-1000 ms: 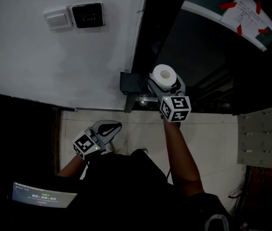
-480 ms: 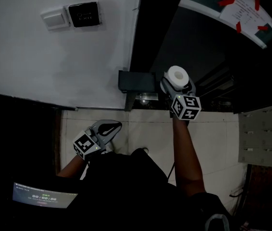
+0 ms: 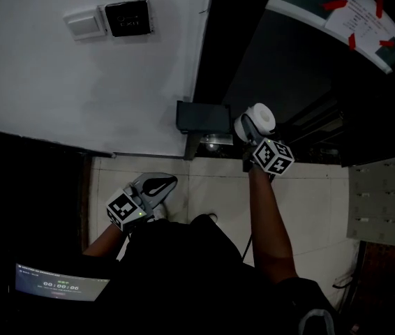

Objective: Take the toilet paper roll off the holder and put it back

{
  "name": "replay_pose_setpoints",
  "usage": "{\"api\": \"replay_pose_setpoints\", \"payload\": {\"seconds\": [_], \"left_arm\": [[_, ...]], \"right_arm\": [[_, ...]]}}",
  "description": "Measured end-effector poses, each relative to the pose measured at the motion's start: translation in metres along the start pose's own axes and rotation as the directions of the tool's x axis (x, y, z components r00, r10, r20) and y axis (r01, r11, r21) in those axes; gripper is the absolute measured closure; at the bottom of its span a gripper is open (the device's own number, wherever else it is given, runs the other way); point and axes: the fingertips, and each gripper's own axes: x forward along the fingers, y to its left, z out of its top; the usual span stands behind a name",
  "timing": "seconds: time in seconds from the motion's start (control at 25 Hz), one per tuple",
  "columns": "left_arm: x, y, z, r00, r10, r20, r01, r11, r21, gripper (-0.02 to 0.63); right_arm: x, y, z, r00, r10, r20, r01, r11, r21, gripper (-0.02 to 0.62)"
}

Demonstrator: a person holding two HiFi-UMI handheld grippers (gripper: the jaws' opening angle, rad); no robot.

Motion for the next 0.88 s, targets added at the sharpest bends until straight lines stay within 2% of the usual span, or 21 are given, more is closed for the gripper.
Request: {"api": "replay_pose_setpoints", "payload": {"seconds": [0.08,0.12,0.16,0.2,0.24,0.32,0.36,0.4,0.44,0.52,0.64,0.88], "left_arm": [[-0.001,0.002,-0.002,1.0,0.001,-0.001,-0.001,1.0,0.001,0.601],[-0.002,0.002,-0.003,1.0,0.002,-0.002,-0.002,1.0,0.0,0.601],[-0.002,0.002,-0.003,1.0,0.003,-0.003,-0.003,1.0,-0.004,0.601],[-0.002,0.002,-0.002,1.0,0.005,-0.005,-0.005,1.0,-0.009,0.601],[-0.003,0.002,-0.001,1.0,0.007,-0.006,-0.007,1.0,-0.012,0.601],[-0.003,0.002,-0.001,1.0,0.008,-0.004,-0.008,1.0,-0.012,0.601],[-0.003,0.003,-0.001,1.0,0.008,-0.003,-0.009,1.0,-0.011,0.601],[-0.004,0.003,-0.002,1.0,0.01,-0.002,-0.01,1.0,-0.009,0.601],[-0.004,0.004,-0.003,1.0,0.011,-0.002,-0.011,1.0,-0.006,0.601],[-0.006,0.004,-0.002,1.0,0.012,-0.004,-0.012,1.0,-0.011,0.601],[-0.007,0.003,-0.002,1.0,0.016,-0.006,-0.016,1.0,-0.014,0.601],[-0.01,0.004,-0.004,1.0,0.021,-0.007,-0.021,1.0,-0.014,0.601]], "right_arm": [[0.001,-0.01,-0.011,1.0,-0.006,0.023,0.002,0.987,0.161,0.138],[0.001,-0.016,-0.018,0.999,-0.011,0.038,0.001,0.966,0.26,0.138],[0.001,-0.022,-0.025,0.998,-0.02,0.055,-0.001,0.931,0.365,0.138],[0.0,-0.029,-0.032,0.997,-0.034,0.072,-0.004,0.881,0.472,0.138],[0.0,-0.035,-0.04,0.995,-0.052,0.088,-0.008,0.818,0.575,0.138],[-0.002,-0.047,-0.058,0.989,-0.093,0.113,-0.022,0.665,0.746,0.138],[-0.002,-0.052,-0.067,0.986,-0.114,0.121,-0.03,0.593,0.805,0.138],[-0.002,-0.055,-0.076,0.984,-0.13,0.125,-0.036,0.535,0.844,0.138],[-0.002,-0.056,-0.083,0.982,-0.139,0.126,-0.042,0.494,0.868,0.138],[-0.001,-0.053,-0.095,0.983,-0.136,0.125,-0.051,0.448,0.893,0.138],[0.003,-0.045,-0.111,0.986,-0.126,0.109,-0.05,0.401,0.915,0.138],[0.008,-0.034,-0.124,0.987,-0.12,0.109,-0.062,0.343,0.937,0.138]]}}
